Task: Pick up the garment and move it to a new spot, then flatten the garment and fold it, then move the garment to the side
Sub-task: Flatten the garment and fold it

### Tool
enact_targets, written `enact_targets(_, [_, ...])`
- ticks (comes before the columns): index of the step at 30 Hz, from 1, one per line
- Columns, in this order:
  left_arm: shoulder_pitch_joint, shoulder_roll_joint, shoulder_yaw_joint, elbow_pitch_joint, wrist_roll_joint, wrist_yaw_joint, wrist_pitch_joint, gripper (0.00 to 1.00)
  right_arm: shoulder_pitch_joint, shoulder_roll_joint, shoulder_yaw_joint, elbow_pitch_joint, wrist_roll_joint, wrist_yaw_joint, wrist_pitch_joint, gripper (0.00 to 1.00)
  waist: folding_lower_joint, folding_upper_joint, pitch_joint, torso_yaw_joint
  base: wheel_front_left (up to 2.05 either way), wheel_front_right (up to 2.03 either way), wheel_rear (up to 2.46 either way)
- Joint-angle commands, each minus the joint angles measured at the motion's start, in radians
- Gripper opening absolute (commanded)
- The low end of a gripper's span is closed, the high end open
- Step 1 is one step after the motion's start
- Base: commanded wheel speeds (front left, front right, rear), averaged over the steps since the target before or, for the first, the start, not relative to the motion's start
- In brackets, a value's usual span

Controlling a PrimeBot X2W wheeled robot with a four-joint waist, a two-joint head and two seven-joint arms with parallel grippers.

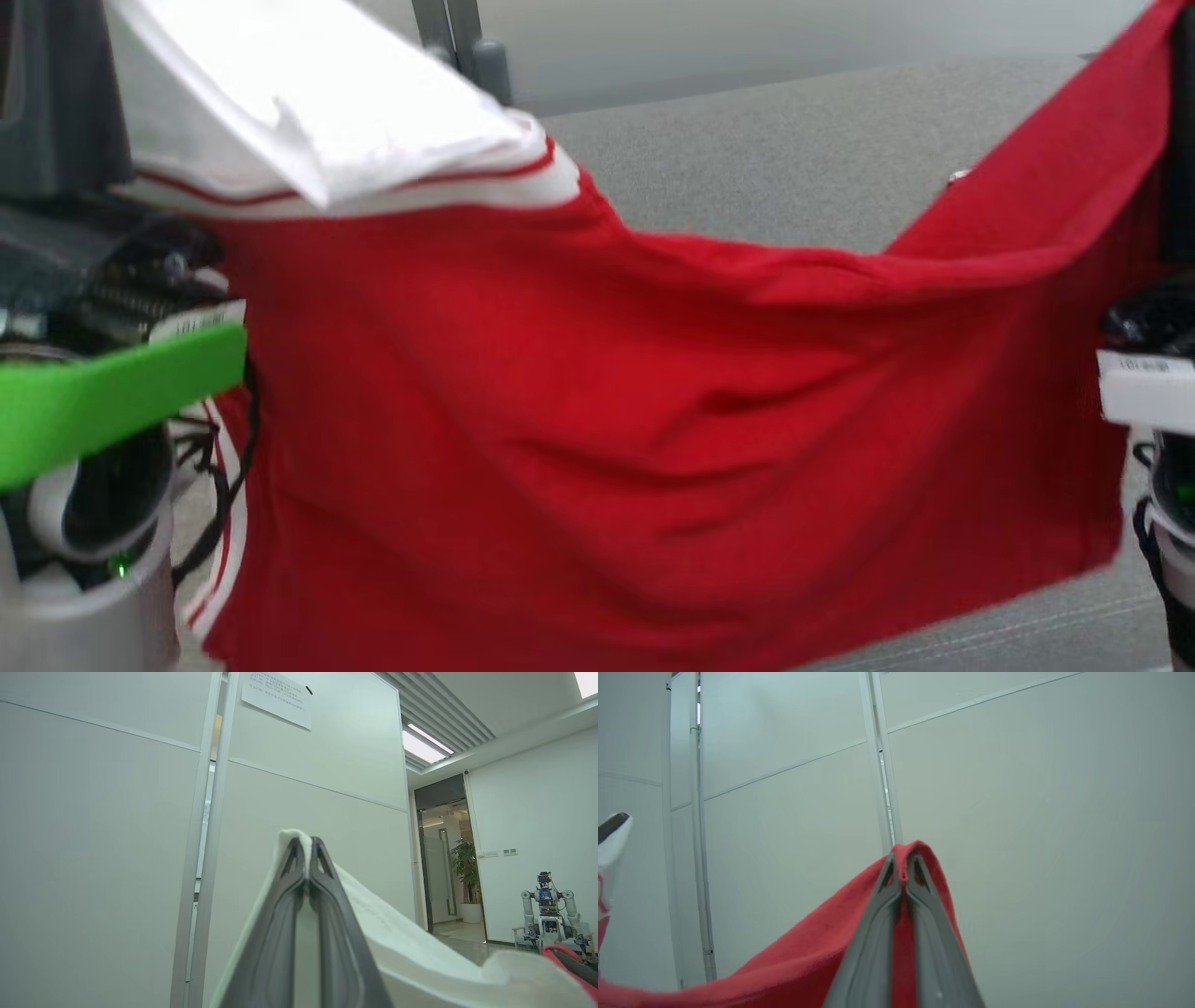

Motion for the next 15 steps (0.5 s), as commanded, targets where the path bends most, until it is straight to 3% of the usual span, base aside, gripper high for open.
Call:
enact_targets(1, [-0.061, 0.006, -0.004, 0.048, -0.007, -0.01, 0.008, 0.0, -0.067, -0.007, 0.016, 0.05, -0.008, 0.0, 0.003, 0.0, 0.0, 0.0, 0.082, 0.016, 0.0, 0.0, 0.0])
enact_targets(4, [-0.203, 0.015, -0.012, 0.194, 0.01, -0.029, 0.017, 0.0, -0.224, -0.002, 0.054, 0.19, -0.005, 0.0, 0.002, 0.0, 0.0, 0.0, 0.141, 0.026, 0.0, 0.0, 0.0])
enact_targets(8, [-0.466, 0.051, -0.01, 0.469, 0.102, -0.036, -0.012, 0.0, -0.52, 0.025, 0.099, 0.467, -0.066, 0.0, -0.041, 0.0, 0.0, 0.0, 0.211, 0.02, 0.0, 0.0, 0.0])
enact_targets(15, [-0.827, 0.035, -0.039, 0.921, 0.233, -0.03, -0.202, 0.0, -0.951, 0.133, 0.142, 1.011, -0.234, 0.0, -0.197, 0.0, 0.0, 0.0, 0.267, 0.012, 0.0, 0.0, 0.0])
